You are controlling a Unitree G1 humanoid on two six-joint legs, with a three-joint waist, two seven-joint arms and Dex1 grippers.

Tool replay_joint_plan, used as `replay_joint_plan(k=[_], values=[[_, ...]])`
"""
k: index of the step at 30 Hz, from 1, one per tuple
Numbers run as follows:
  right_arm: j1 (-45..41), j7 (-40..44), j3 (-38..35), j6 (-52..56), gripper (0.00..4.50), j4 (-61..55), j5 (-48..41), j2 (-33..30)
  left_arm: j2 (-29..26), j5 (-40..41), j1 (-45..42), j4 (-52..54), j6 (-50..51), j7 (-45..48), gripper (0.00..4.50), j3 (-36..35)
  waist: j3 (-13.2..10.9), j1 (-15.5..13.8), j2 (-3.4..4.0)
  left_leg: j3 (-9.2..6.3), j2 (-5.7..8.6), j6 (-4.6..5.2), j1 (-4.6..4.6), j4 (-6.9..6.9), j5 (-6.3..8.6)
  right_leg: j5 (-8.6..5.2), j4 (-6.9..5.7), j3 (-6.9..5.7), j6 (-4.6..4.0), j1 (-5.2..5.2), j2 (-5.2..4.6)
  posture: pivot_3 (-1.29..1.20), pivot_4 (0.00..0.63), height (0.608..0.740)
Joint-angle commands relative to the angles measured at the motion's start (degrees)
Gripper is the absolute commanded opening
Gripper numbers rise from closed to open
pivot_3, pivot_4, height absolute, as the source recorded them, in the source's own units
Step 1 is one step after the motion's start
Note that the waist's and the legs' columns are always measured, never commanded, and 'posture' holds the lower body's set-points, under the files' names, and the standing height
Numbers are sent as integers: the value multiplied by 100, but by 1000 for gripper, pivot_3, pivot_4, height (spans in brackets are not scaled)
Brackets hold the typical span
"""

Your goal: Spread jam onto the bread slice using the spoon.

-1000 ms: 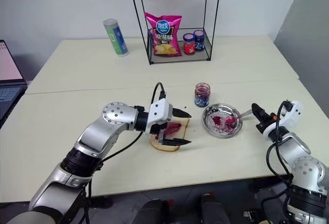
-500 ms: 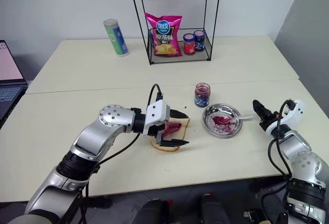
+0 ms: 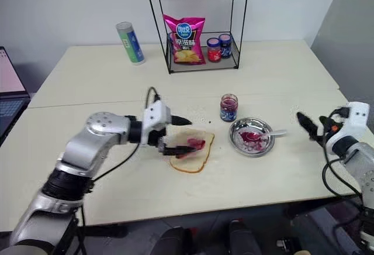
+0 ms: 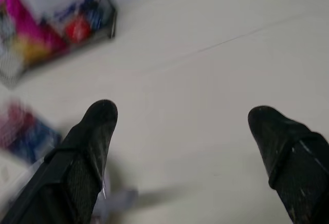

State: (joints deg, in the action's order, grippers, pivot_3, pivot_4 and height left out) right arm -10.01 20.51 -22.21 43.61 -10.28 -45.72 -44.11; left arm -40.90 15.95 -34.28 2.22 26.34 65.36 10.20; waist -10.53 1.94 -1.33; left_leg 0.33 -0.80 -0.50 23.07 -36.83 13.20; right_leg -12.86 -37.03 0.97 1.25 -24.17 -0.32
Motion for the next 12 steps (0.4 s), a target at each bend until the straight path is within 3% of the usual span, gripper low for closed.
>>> replay_joint_plan(k=[1, 7, 12], values=[[342, 1144, 63, 473, 4437, -1418, -649, -648, -664, 194, 275, -111, 191, 89, 4500, -818, -1, 5, -1, 1, -3, 1, -3, 2, 0, -2, -2, 0, -4, -1, 3, 0, 150, 740], [1469, 2292, -73, 1054, 4437, -2731, -1279, -1541, -1351, 530, 1201, 385, 634, 215, 4500, -1486, -7, -49, -14, -11, -4, 0, -1, 8, 3, -11, 9, -15, -11, 7, -10, 0, 150, 740], [1645, 2204, -200, 1049, 4437, -2635, -1279, -1411, -1390, 614, 1787, 759, 753, 20, 4500, -1707, -10, -95, -21, 0, 19, -3, 0, -17, 5, -19, 11, -14, -25, 13, -73, 0, 150, 740]])
